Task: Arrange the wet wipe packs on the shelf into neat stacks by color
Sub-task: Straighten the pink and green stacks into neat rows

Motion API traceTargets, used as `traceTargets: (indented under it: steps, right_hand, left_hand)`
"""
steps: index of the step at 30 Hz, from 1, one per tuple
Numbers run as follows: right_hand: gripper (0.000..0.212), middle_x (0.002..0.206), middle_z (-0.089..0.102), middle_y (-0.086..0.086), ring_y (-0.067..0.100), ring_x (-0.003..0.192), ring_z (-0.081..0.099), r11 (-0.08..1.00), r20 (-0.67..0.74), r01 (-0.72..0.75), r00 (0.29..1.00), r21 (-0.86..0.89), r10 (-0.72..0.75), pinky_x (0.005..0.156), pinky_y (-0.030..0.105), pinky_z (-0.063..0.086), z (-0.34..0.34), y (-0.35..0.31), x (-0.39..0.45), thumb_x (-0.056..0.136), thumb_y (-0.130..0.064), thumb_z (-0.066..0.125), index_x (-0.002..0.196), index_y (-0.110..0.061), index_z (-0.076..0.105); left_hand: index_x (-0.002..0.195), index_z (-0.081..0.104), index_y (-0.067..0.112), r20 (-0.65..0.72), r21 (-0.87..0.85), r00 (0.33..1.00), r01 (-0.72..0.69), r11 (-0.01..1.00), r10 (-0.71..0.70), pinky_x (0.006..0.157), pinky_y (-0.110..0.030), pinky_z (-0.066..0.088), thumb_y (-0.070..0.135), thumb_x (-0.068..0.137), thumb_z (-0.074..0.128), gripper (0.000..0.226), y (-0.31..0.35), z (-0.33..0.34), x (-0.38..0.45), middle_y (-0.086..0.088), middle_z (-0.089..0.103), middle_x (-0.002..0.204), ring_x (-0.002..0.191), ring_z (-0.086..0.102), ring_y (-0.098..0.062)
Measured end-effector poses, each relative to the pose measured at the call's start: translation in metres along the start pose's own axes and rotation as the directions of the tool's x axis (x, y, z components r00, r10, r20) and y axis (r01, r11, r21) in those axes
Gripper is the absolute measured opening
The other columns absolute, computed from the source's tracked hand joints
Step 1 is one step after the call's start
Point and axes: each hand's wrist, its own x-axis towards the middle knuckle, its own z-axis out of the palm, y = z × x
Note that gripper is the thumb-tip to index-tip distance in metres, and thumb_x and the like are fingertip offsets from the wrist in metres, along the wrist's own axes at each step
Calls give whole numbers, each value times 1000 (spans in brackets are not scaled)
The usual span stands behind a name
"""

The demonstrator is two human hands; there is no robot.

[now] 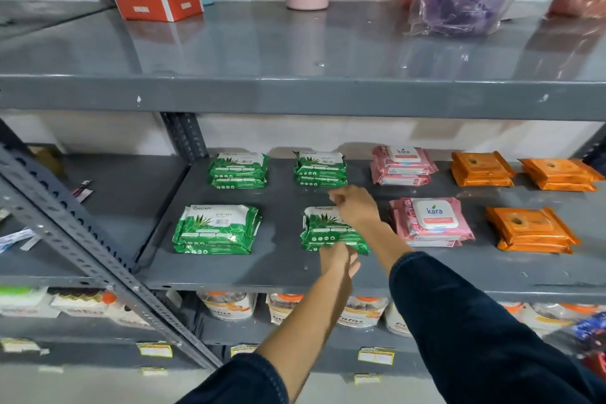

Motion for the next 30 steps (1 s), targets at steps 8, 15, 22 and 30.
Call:
traceTargets:
  steps: [8, 15, 22, 30]
  right_hand:
    - [70, 152, 36, 18, 39, 141, 31, 953, -177, 252, 943, -166, -280, 113, 51, 33, 26, 57, -79, 78, -36, 41, 143, -13, 38]
    - [70, 161, 2, 14, 33, 149, 0, 914, -15, 295, 950, -278, -311, 123, 43, 13, 42, 66, -92, 92, -8, 44, 151, -12, 7]
    - [77, 161, -1, 11, 32, 149, 4, 900, -1, 276, 956, -339, -293, 119, 39, 24, 48, 71, -90, 92, 8, 46, 151, -16, 3]
    - [74, 161, 4, 13, 38, 146, 18, 935, -67, 275, 953, -223, -296, 114, 45, 35, 34, 70, -78, 89, 4, 55, 149, -25, 22]
  left_hand:
    - [141, 28, 6, 425, 838, 361, -505, -209, 830, 110, -39, 27, 0, 79, 61, 71, 9, -46, 3, -15, 34, 144, 134, 29, -29]
    - [146, -9, 5, 711, 672, 524, -306, -675, 469, 115, -38, -8, 22, 89, 50, 84, -3, -55, 29, -13, -7, 156, 142, -10, -27]
    - [140, -20, 7, 753, 625, 458, -277, -729, 472, 112, -35, -10, -4, 91, 33, 73, -8, -63, 37, -11, -11, 156, 142, -12, -24]
    - [124, 57, 2, 765, 634, 374, -292, -716, 525, 98, -39, 44, 1, 54, 82, 74, 3, -53, 43, -14, 61, 124, 115, 58, -27]
